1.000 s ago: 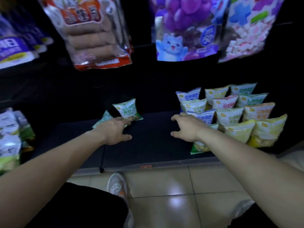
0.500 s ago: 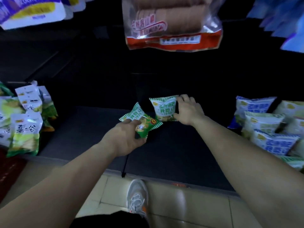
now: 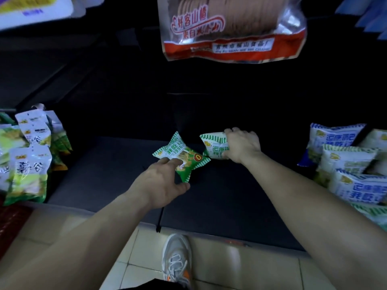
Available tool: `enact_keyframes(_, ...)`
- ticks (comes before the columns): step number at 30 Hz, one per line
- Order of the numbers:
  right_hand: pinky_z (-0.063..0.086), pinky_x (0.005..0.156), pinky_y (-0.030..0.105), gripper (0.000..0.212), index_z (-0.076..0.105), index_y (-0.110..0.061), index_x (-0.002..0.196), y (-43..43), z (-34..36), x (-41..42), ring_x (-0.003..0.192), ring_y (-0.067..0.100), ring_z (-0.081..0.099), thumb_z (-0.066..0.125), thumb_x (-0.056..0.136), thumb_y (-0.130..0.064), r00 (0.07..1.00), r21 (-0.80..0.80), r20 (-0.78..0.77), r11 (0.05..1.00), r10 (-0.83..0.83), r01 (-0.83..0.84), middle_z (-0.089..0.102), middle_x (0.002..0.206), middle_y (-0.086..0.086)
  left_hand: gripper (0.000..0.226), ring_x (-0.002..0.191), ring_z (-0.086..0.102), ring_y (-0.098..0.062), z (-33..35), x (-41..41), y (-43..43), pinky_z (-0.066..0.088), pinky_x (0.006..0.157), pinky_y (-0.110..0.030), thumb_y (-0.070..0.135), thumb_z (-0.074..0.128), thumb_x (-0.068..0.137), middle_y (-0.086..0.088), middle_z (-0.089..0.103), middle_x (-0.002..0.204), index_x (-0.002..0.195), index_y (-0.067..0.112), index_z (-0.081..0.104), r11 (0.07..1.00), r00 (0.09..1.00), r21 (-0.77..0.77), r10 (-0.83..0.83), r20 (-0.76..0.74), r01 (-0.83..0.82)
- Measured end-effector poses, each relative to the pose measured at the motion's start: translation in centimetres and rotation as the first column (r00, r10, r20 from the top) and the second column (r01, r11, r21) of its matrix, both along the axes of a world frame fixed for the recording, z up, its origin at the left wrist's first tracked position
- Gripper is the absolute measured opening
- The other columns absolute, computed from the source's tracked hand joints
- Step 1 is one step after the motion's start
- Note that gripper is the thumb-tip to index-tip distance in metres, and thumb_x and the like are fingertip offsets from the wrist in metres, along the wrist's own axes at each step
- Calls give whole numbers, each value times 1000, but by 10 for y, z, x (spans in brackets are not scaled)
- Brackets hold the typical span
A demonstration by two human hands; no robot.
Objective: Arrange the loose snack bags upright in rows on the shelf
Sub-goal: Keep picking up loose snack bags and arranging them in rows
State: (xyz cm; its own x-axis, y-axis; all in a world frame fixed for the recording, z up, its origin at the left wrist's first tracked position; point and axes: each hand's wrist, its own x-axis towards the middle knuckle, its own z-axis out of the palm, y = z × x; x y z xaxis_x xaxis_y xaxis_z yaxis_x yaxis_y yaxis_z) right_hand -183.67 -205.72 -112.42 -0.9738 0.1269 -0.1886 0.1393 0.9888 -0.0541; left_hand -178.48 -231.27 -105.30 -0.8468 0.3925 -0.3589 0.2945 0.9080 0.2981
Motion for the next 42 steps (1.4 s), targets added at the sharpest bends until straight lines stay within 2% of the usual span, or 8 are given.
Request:
enact_keyframes(7, 40, 88, 38, 71, 48, -32, 135, 44, 81, 112, 108, 20, 57, 75, 74, -55, 1000, -94, -15, 996, 10, -12, 55, 116, -5, 83, 138, 37, -23, 26, 14, 37, 40, 109, -39, 52, 69, 83, -3, 35, 153, 152, 28, 28, 996, 993, 43, -71, -98, 75)
enact_keyframes(13, 42, 96, 39, 85, 37, -33, 148, 71, 129, 199, 126, 21, 50, 73, 76, -61, 1000, -95, 9, 995, 14, -13, 53, 137, -5, 95, 133, 39, -16, 55, 53, 116, 43, 104, -38, 56, 77, 73, 9, 39, 146, 151, 37, 26, 928, 929, 130, -324, -180, 349)
enact_keyframes(16, 43, 81, 34, 82, 44, -34, 143, 83, 133, 217, 118, 20, 55, 75, 73, -63, 1000, -115, 0, 993, 5, -5, 60, 128, -6, 85, 117, 53, -15, 58, 73, 154, 49, 93, -37, 52, 81, 70, 8, 54, 131, 143, 34, 41, 899, 899, 118, -397, -183, 421)
enact_keyframes(18, 44, 78, 34, 84, 43, -34, 144, 95, 129, 223, 118, 20, 56, 77, 72, -63, 1000, -144, -12, 989, -17, 15, 60, 130, -5, 80, 105, 59, -14, 59, 80, 173, 53, 86, -35, 52, 83, 69, 7, 61, 122, 138, 33, 48, 917, 917, 119, -356, -180, 380)
enact_keyframes(23, 46, 97, 43, 93, 17, -29, 157, 145, 114, 244, 136, 26, 45, 67, 85, -60, 983, -195, -98, 972, -154, 133, 32, 157, 3, 80, 91, 63, -17, 36, 73, 204, 57, 73, -35, 57, 82, 68, 1, 65, 111, 138, 33, 50, 961, 957, 77, -254, -137, 266)
enact_keyframes(30, 50, 96, 45, 75, 29, -26, 153, 224, 82, 261, 132, 27, 49, 60, 92, -56, 956, -167, 52, 941, -289, 293, 34, 158, 3, 78, 84, 60, -19, -6, 14, 248, 48, 62, -31, 45, 84, 73, -7, 66, 114, 141, 28, 48, 990, 989, 113, -68, -132, 84)
enact_keyframes(37, 50, 95, 44, 65, 35, -25, 151, 246, 57, 242, 126, 27, 52, 58, 94, -49, 931, -189, 84, 912, -354, 364, 40, 152, 3, 76, 111, 60, -29, -69, -37, 296, 45, 74, -30, 38, 85, 74, -11, 60, 131, 140, 26, 49, 975, 996, 222, 43, -78, -25)
enact_keyframes(42, 50, 94, 46, 64, 34, -25, 151, 238, 48, 226, 128, 28, 51, 57, 96, -49, 944, -155, 112, 932, -312, 327, 37, 153, 2, 75, 101, 59, -21, -94, -58, 323, 43, 73, -27, 32, 85, 75, -7, 63, 126, 140, 24, 49, 957, 998, 288, 56, -32, -45)
